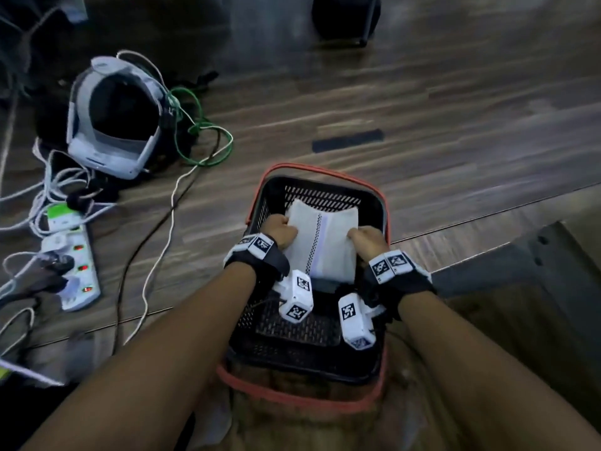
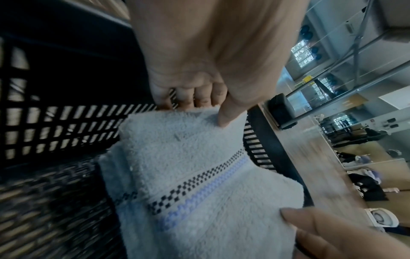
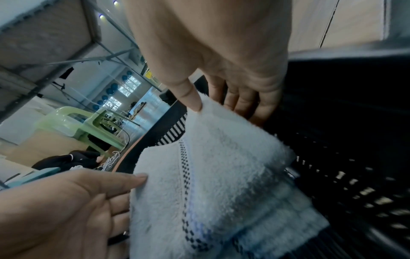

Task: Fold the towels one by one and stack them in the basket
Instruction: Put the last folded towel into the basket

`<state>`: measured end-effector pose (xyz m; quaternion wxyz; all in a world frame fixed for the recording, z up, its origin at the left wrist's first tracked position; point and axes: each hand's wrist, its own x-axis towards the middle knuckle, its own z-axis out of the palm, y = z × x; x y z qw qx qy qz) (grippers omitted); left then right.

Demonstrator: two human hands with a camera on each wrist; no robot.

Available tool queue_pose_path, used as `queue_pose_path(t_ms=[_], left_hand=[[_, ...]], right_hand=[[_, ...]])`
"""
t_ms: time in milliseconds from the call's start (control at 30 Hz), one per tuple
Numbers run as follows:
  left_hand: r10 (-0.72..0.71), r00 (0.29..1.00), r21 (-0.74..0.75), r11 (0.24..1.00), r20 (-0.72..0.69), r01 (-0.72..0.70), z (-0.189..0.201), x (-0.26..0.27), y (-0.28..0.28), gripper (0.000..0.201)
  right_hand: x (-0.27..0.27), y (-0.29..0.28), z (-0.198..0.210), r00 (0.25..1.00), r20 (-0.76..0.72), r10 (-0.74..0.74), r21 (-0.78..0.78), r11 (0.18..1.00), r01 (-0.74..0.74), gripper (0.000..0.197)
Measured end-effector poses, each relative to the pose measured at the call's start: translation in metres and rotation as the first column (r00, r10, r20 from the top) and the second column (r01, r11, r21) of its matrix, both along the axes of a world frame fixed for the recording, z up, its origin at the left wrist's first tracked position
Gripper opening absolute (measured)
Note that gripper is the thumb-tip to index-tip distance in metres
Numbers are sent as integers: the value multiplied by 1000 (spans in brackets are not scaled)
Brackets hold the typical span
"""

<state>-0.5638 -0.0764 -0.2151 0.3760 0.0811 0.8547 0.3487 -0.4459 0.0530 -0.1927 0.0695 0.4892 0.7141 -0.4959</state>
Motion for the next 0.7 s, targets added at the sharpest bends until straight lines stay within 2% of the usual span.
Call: queue_pose_path(t_ms=[167,267,367,500,600,700], left_hand=[[17,1000,2,1000,-22,-17,-29,-19,22,27],[39,999,1,999,-31,-39,-44,-24,20,24],[58,997,-8,998,-41,-59,-53,-25,13,23],[99,993,-1,995,-67,-100,-58,-23,9,16],[136,986,18,991,-91,-135,-60,-22,10,23],[174,980,62,984,-99,-168,-66,-20,11,26]], right_hand=[[-20,19,-28,1000,12,-26,-29,999,27,25],[-22,22,-42,998,21,-66,-35,997,66,35],[-24,19,-48,993,-7,-121,-47,992,120,37],[-29,16,-47,987,-20,-156,-65,986,155,17],[-28,15,-51,987,-39,-154,-44,987,152,12],[-25,15,-61,991,-30,-131,-7,991,130,29]])
